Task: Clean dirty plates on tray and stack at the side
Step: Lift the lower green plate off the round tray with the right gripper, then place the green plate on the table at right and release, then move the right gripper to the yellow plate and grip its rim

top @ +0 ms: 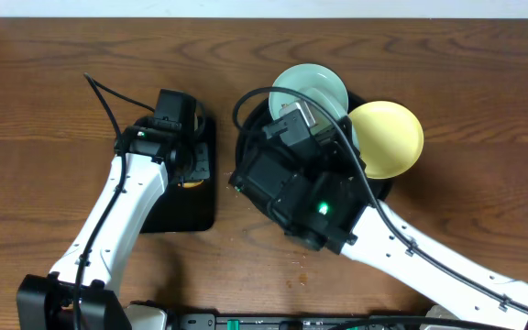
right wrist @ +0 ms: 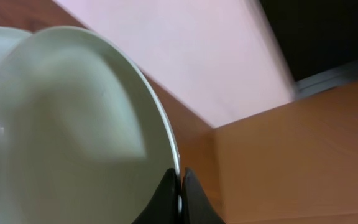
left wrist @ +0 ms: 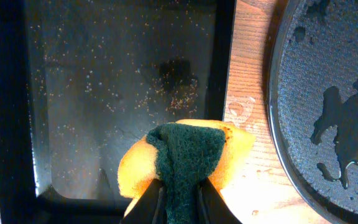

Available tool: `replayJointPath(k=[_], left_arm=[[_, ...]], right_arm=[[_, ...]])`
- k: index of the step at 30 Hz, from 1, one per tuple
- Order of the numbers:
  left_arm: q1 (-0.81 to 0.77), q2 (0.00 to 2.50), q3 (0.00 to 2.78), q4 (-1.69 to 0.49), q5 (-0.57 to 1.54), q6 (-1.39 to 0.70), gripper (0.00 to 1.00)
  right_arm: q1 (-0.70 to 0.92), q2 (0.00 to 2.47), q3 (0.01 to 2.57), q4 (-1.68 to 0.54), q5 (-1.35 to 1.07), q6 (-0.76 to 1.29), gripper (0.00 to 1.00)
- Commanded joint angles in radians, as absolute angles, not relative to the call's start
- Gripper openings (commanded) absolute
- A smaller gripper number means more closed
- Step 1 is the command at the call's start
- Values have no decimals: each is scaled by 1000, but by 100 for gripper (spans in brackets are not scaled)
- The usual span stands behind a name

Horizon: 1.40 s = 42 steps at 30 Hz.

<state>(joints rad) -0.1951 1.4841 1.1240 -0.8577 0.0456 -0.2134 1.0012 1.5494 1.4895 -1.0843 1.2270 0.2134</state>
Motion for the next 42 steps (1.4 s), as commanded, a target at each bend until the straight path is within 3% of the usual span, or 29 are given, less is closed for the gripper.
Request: replayJointPath(k=[1, 12, 20, 25, 32, 34, 36, 37, 42], left_arm=[[-191, 1494, 1116, -860, 33, -223, 8], [-191, 1494, 1116, -865, 33, -223, 8], [-191, 1494, 1116, -863, 33, -223, 8], [-191, 1494, 1116, -863, 34, -223, 8], [-191, 1494, 1116, -862, 34, -223, 8], [-191, 1494, 1116, -859, 34, -223, 8], [-191, 1494, 1116, -859, 34, -223, 8], [-191, 1494, 1116, -859, 34, -223, 8], [-191, 1494, 1116, -860, 34, -223, 8]], right_arm=[[882, 1556, 1509, -1066, 1010, 266, 1], [40, 1560, 1509, -925, 57, 210, 1], [-441, 1684, 1509, -826, -33, 212, 1], [-543, 1819, 1509, -772, -105, 212, 1], [-564, 1961, 1509, -643, -110, 160, 4], [-563, 1983, 1509, -622, -111, 158, 17], [-562, 1991, 1509, -635, -165, 120, 54], [-563, 1988, 1510, -656, -209, 76, 59], [-569, 1917, 1524, -740, -390, 4, 56]])
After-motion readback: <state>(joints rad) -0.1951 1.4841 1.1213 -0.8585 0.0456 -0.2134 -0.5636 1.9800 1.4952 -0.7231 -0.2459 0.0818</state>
